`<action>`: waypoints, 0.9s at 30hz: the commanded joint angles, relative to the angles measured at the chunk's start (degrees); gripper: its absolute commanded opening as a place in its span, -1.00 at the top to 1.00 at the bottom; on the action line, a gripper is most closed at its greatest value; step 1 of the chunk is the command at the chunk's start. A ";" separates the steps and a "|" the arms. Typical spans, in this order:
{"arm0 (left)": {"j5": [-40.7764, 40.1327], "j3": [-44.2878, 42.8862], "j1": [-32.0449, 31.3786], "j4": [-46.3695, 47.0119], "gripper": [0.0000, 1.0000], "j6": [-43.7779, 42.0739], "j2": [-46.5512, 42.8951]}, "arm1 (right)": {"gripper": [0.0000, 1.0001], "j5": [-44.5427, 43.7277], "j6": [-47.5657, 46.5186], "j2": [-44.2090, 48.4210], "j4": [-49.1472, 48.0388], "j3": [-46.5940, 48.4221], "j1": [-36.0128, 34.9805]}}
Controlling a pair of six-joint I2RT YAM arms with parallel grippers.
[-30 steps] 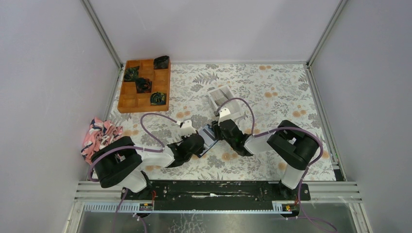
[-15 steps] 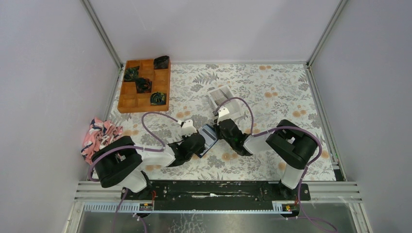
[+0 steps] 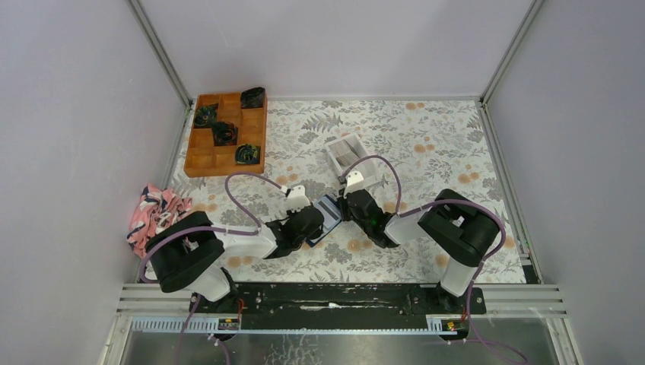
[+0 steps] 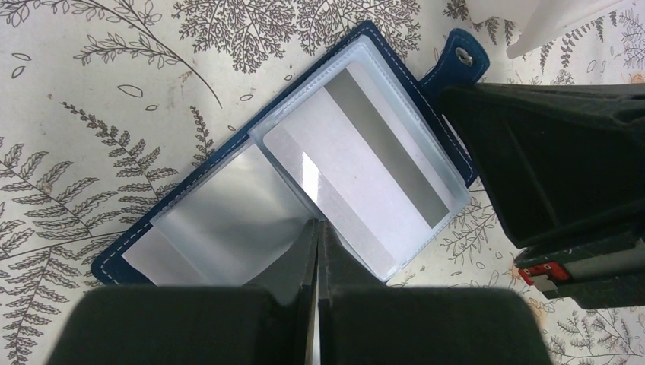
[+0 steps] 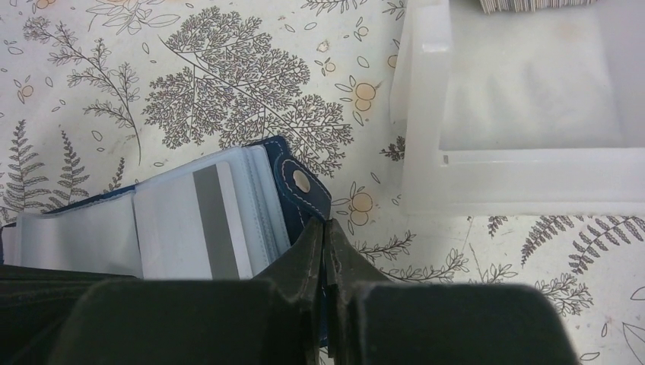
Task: Put the credit cards into the card holder
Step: Insert the credit card into the card holder.
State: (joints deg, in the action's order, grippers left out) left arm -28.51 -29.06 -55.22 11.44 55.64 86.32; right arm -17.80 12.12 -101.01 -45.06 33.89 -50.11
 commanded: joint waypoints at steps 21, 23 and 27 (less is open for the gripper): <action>0.14 0.26 0.73 -5.63 1.00 -2.02 -1.09 | 0.98 -7.11 6.63 3.17 3.96 -0.95 -11.70; 0.06 0.34 0.73 -5.68 1.00 -2.02 -1.43 | 0.99 -7.62 7.30 3.34 4.69 -0.80 -12.44; -0.28 0.68 0.72 -5.91 1.00 -2.11 -2.44 | 0.99 -9.06 7.91 3.71 6.30 -0.06 -14.26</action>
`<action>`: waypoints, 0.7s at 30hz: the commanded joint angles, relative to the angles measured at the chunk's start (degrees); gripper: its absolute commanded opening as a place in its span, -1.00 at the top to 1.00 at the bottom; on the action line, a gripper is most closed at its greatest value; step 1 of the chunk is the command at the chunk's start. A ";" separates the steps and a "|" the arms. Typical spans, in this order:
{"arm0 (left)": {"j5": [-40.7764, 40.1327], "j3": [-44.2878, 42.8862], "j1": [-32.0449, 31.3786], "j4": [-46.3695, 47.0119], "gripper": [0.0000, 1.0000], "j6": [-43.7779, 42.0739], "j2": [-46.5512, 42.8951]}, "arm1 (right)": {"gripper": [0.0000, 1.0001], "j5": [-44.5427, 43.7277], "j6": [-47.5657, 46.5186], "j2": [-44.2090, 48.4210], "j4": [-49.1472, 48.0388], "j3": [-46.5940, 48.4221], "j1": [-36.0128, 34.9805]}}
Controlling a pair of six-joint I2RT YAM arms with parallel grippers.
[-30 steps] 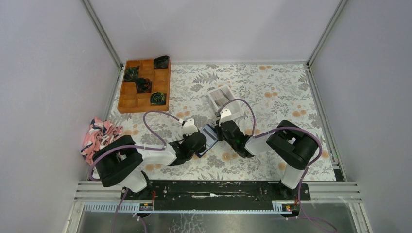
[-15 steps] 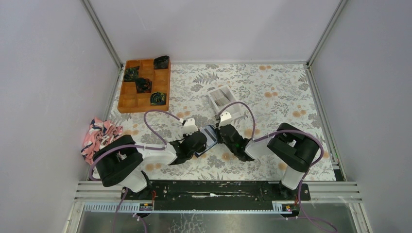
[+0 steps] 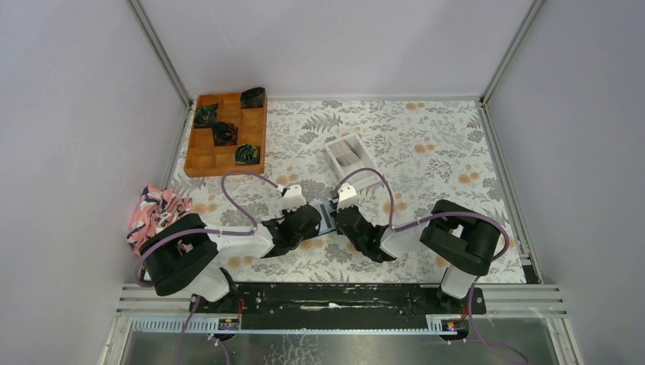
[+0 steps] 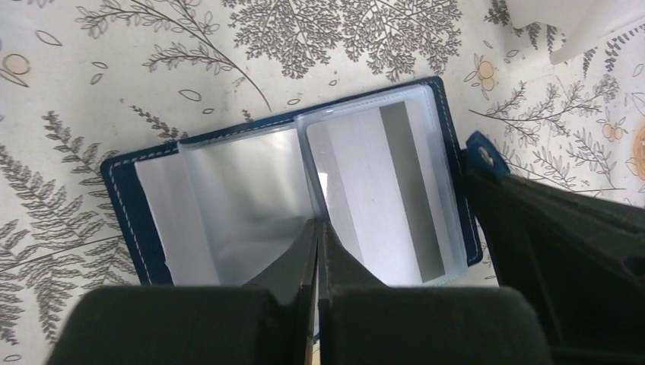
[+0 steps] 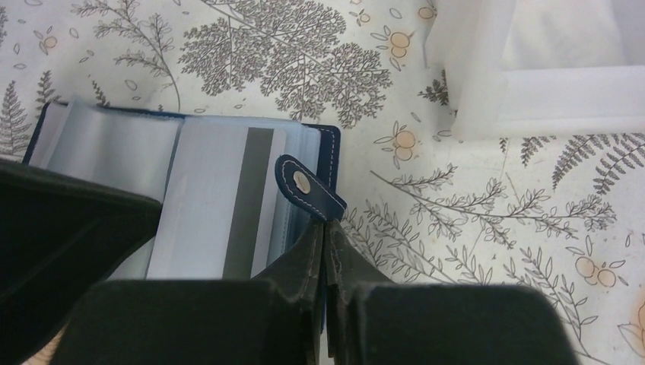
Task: Put the credit cards into the card holder
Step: Insert the credit card into the card holder.
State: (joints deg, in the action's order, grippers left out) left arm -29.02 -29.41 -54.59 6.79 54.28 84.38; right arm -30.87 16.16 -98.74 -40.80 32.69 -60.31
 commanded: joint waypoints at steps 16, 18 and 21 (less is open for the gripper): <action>-1.16 4.71 0.07 -1.92 1.00 0.49 -3.01 | 0.52 -5.34 9.59 8.24 11.28 1.54 -5.03; -1.20 5.10 -0.01 -1.77 1.00 0.79 -2.71 | 0.39 -6.64 9.88 8.90 12.48 1.81 -4.92; -1.17 5.60 0.03 -1.56 1.00 1.08 -3.01 | 0.29 -8.08 9.96 9.81 14.20 2.35 -4.76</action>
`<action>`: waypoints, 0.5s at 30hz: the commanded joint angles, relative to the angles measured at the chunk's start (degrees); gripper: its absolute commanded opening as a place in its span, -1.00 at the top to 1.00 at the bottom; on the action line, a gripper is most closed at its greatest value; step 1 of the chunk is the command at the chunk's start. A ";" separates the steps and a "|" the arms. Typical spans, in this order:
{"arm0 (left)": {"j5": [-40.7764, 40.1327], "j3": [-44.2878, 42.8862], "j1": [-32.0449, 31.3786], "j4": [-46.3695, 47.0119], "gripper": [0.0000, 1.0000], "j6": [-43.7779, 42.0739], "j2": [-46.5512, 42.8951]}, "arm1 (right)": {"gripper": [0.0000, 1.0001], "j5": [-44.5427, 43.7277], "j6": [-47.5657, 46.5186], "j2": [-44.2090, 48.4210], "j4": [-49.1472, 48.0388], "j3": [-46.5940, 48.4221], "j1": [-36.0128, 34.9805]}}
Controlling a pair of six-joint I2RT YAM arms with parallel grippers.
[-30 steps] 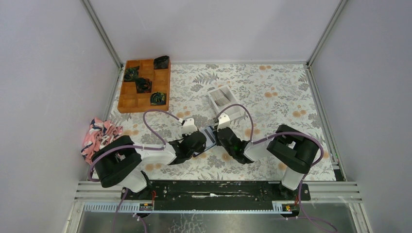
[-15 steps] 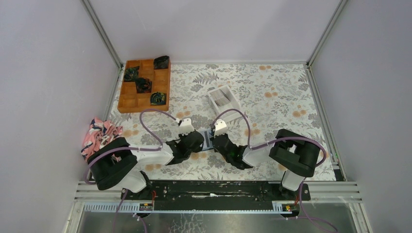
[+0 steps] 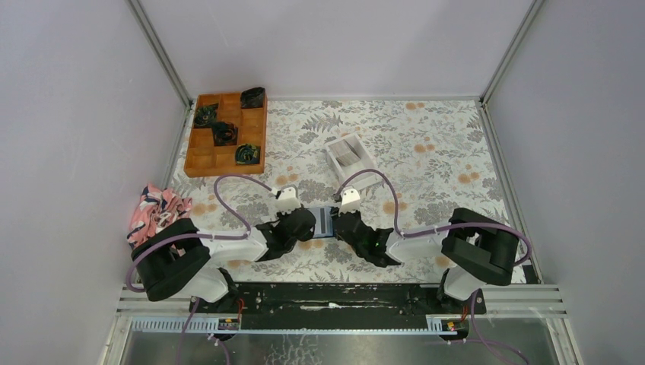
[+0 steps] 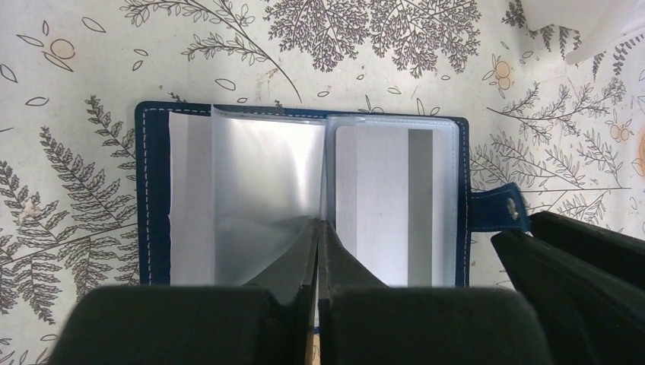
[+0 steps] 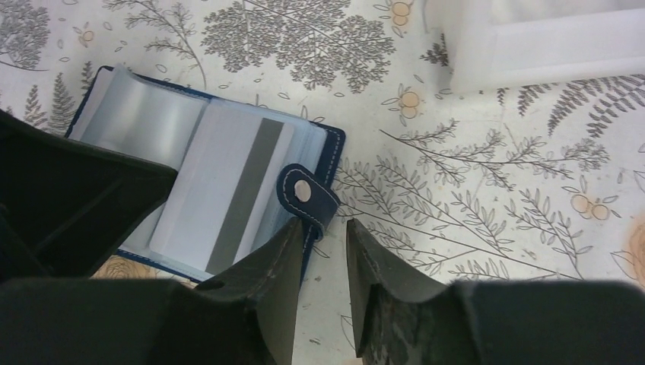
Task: Put the credit cards into the card holder
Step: Insert the credit card into the card holder.
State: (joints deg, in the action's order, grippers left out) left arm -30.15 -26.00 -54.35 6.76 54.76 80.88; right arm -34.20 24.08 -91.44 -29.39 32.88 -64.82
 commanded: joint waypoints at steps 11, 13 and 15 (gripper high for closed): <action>-0.19 3.03 -0.22 -1.51 1.00 0.43 -0.59 | 0.21 -7.75 0.50 6.57 12.27 6.41 3.62; -0.19 3.09 -0.22 -1.34 1.00 0.27 -0.57 | 0.21 -7.04 0.68 7.31 12.99 6.23 5.45; -0.25 3.15 -0.28 -1.05 1.00 0.13 -0.50 | 0.20 -6.29 0.23 7.90 13.33 6.39 6.66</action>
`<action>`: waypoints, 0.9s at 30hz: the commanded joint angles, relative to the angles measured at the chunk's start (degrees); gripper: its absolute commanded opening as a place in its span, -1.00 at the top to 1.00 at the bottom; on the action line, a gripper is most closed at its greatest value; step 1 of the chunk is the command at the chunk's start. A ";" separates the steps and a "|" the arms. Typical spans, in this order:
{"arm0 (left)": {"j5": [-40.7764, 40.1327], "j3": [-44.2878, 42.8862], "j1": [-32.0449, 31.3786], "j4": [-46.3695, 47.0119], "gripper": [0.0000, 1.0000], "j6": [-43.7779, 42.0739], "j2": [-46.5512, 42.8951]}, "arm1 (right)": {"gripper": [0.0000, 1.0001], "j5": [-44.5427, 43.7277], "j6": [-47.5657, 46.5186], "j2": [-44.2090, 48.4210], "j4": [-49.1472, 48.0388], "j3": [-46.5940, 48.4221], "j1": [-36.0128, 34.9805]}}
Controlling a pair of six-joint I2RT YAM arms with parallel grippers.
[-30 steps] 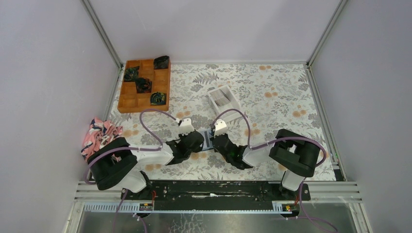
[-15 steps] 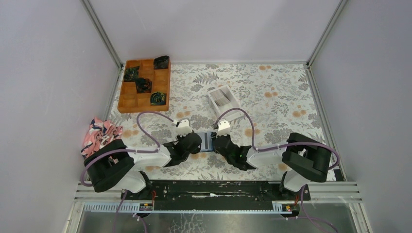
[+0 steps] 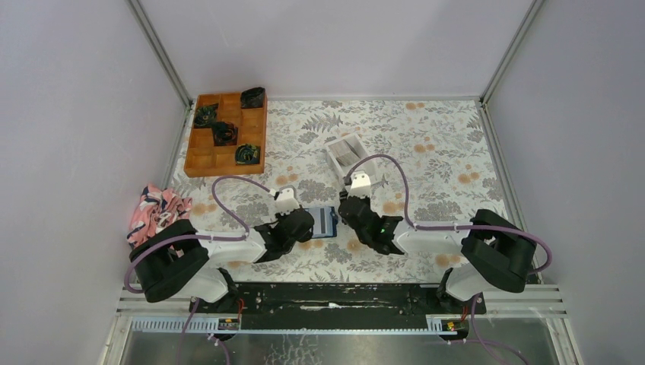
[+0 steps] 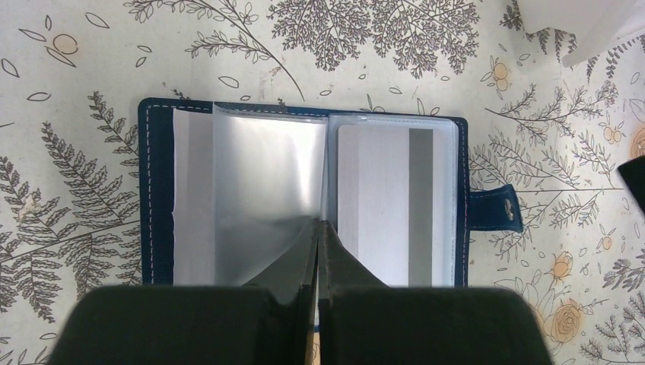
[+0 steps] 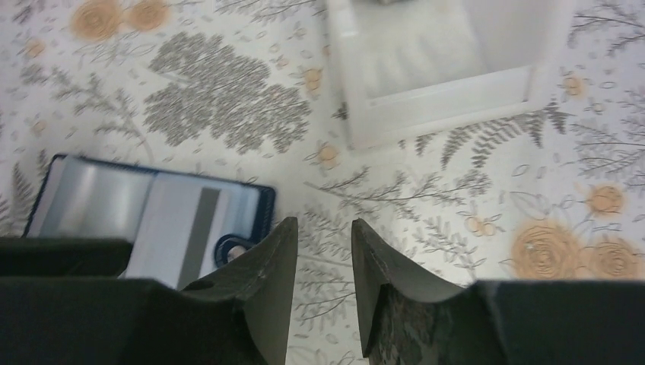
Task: Put the credit cards into the card holder
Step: Insert the credit card into the card holder, then pick up the credit card from the storage box.
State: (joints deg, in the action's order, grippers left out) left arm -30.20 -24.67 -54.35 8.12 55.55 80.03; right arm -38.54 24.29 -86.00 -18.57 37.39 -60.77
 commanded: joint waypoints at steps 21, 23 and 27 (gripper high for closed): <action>0.82 1.48 -0.27 -1.34 0.26 -2.79 1.02 | -0.29 24.68 -16.58 -13.46 19.48 39.40 24.23; 0.60 1.23 -0.19 -1.87 0.17 -2.81 0.50 | -0.29 27.82 -16.11 -14.78 18.69 40.20 25.79; -0.39 0.92 -0.24 -3.57 0.10 -2.88 -0.98 | -0.29 31.48 -15.48 -17.51 18.33 41.96 28.07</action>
State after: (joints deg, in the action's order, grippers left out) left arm -30.70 -24.29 -54.33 9.67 53.76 79.44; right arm -13.72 9.34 -102.17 -0.82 75.18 -34.52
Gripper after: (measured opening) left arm 0.437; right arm 0.644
